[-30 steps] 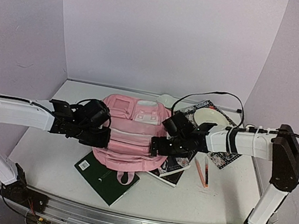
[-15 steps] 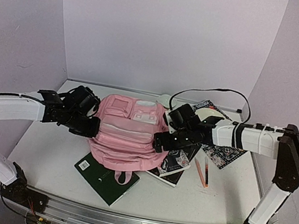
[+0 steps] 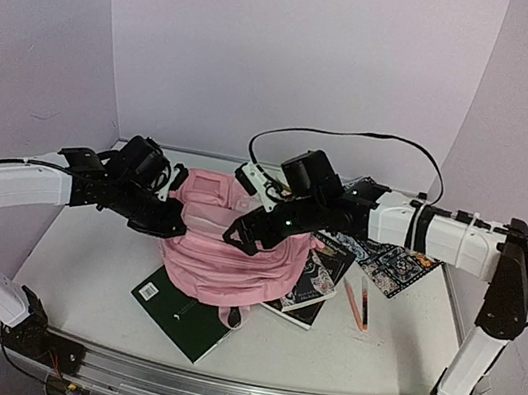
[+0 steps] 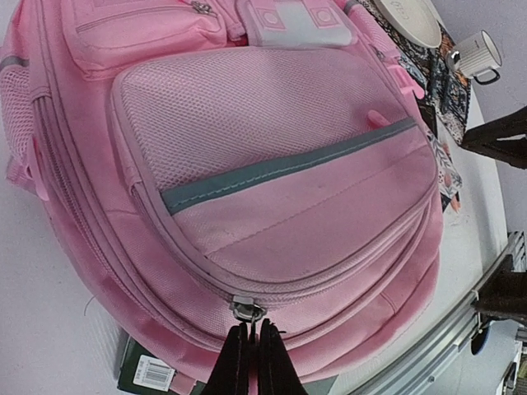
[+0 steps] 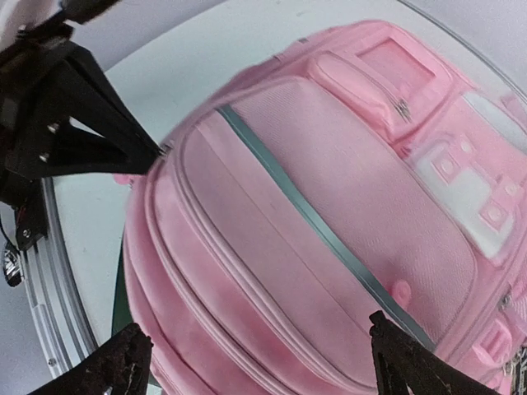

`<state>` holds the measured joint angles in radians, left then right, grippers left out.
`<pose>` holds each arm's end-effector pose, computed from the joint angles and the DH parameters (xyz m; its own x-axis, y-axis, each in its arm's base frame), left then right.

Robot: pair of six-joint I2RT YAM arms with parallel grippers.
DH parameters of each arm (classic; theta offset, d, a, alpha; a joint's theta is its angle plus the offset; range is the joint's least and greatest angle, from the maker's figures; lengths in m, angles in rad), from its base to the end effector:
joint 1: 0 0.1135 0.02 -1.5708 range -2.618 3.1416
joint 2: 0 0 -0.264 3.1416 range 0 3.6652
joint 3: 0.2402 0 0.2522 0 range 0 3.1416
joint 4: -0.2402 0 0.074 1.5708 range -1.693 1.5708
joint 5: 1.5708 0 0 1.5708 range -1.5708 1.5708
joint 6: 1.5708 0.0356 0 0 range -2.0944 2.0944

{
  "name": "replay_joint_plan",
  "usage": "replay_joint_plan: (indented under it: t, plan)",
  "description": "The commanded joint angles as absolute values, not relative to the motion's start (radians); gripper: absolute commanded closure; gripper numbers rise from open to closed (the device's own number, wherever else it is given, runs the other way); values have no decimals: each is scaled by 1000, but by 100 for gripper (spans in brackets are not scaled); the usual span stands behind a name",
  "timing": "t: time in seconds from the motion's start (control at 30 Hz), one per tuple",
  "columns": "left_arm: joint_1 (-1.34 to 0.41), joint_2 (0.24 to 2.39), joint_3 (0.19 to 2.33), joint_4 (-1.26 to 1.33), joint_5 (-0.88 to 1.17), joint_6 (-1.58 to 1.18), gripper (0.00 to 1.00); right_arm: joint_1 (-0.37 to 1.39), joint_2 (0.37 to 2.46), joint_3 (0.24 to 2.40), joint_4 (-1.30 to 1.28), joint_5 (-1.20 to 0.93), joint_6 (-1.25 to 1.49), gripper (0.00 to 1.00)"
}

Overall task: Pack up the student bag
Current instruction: Unzip the upper front pocket of the student bag.

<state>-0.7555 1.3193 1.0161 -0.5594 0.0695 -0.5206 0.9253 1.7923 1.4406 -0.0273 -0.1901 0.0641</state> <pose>0.2001 -0.1919 0.2701 -0.8362 0.1060 -0.5381 0.3469 0.8621 -0.3693 0.2532 0.3474 0.3027 -0.2791 -0.2661 -0.9226 -0.8739 0.4685 0.1293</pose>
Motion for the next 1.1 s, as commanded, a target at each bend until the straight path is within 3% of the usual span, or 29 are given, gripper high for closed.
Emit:
replay_joint_plan:
  t: [0.0, 0.23, 0.33, 0.4, 0.67, 0.7, 1.07]
  plan:
    - [-760, 1273, 1093, -505, 181, -494, 100, 942, 1880, 1531, -9, -287, -35, 9]
    - [-761, 1286, 1094, -496, 236, -481, 100, 946, 1992, 1637, -9, -358, -85, 12]
    - [-762, 1284, 1092, -494, 249, -479, 100, 946, 2032, 1668, -9, -391, -110, 18]
    - [-762, 1280, 1090, -494, 252, -475, 100, 946, 2045, 1679, -9, -400, -126, 29]
    - [-760, 1281, 1078, -528, 189, -452, 100, 946, 2002, 1630, -11, -395, -178, 94]
    - [-759, 1284, 1080, -546, 166, -450, 100, 946, 1985, 1616, -10, -388, -187, 99]
    - [-682, 1319, 1058, -676, -44, -421, 100, 946, 1852, 1517, -12, -406, -256, 100]
